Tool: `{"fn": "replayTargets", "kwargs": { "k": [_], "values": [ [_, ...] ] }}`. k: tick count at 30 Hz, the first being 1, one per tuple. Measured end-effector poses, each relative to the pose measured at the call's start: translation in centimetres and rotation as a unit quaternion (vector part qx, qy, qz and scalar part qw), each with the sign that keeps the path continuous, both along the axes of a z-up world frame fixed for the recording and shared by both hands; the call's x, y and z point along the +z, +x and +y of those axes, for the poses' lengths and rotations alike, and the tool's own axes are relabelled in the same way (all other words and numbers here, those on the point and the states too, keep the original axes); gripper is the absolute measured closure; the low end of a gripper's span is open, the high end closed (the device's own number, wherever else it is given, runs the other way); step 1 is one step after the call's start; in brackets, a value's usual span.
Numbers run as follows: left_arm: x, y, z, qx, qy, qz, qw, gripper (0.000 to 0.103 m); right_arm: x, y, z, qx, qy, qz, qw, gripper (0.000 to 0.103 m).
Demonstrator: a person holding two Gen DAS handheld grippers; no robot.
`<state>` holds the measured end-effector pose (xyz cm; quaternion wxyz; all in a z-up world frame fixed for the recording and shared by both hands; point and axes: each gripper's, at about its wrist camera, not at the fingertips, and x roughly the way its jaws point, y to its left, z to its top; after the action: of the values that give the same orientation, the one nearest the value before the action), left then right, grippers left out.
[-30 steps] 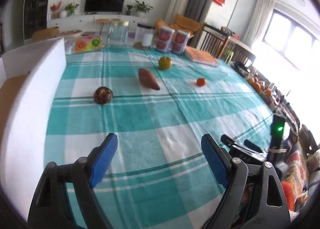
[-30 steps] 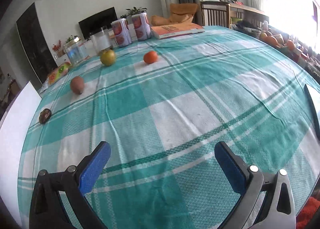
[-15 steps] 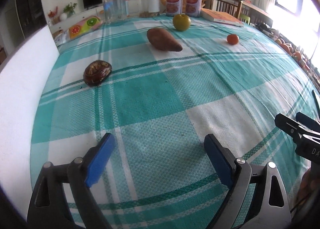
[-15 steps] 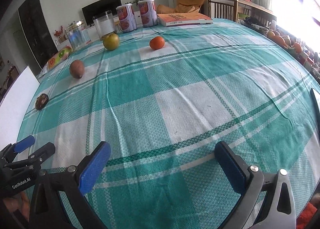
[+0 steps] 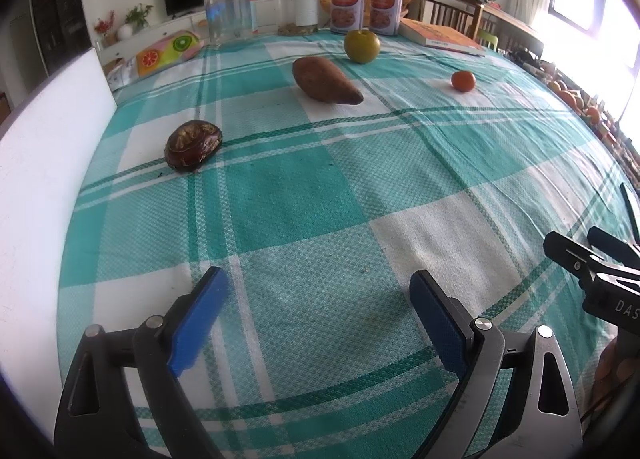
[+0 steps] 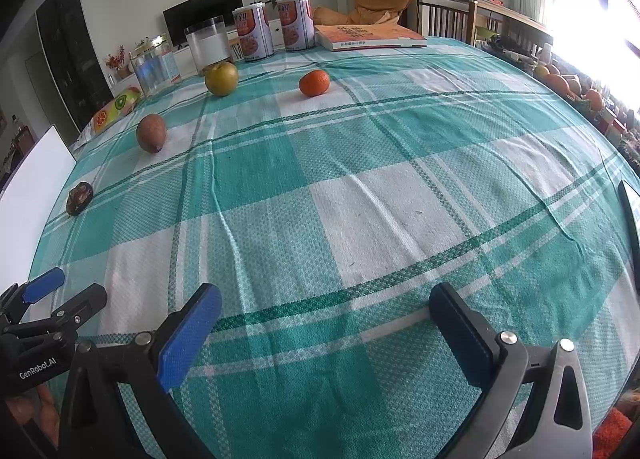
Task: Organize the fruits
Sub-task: 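Move the left tool to the second dark mangosteen and grasp it, then lift the mangosteen while the right gripper grasps the sweet potato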
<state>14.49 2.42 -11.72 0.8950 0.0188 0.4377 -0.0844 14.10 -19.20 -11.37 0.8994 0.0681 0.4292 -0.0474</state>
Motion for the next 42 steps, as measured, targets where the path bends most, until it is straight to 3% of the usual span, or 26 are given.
{"fn": "replayTargets", "kwargs": {
  "k": [4,7,10,16,19,23,28,32,38,39,41,42],
  "values": [
    [0.9,0.8,2.9,0.014,-0.1,0.016,0.9948,0.01,0.0,0.0,0.0,0.0,0.001,0.0,1.0,0.0],
    [1.9,3.0,6.2,0.092,-0.162,0.026,0.9822,0.01,0.0,0.0,0.0,0.0,-0.001,0.001,1.0,0.0],
    [2.1,6.0,7.9,0.144,-0.139,0.027,0.9794,0.01,0.0,0.0,0.0,0.0,-0.005,0.003,1.0,0.0],
    [0.7,10.4,7.3,0.144,-0.026,0.01,0.9892,0.012,0.0,0.0,0.0,0.001,-0.003,0.002,1.0,0.0],
    [0.3,11.2,7.3,0.143,-0.01,-0.001,0.9897,0.013,0.0,0.0,0.0,0.001,-0.004,0.002,1.0,0.0],
    [0.3,11.0,7.2,0.133,0.003,-0.014,0.991,0.056,-0.1,0.1,0.1,0.001,-0.006,0.003,1.0,0.0],
    [0.8,9.5,7.3,0.122,-0.009,-0.016,0.9924,0.057,-0.1,0.1,0.2,0.001,-0.015,0.008,1.0,0.0],
    [1.3,5.9,6.8,0.098,-0.034,0.004,0.9946,0.057,-0.1,0.1,0.3,0.001,-0.016,0.009,1.0,0.0],
    [1.4,0.3,5.3,0.041,-0.036,0.023,0.9983,0.055,-0.1,0.2,0.3,0.001,-0.021,0.011,1.0,0.0],
    [1.3,-0.1,5.3,0.041,-0.033,0.021,0.9984,0.052,-0.1,0.2,0.3,0.001,-0.022,0.012,1.0,0.0],
    [0.8,-0.4,5.3,0.04,-0.022,0.014,0.9989,0.025,-0.1,0.2,0.4,0.002,-0.024,0.013,1.0,0.0],
    [0.6,-0.5,5.2,0.036,-0.015,0.005,0.9992,0.025,-0.1,0.2,0.4,0.002,-0.024,0.013,1.0,0.0]
  ]
}}
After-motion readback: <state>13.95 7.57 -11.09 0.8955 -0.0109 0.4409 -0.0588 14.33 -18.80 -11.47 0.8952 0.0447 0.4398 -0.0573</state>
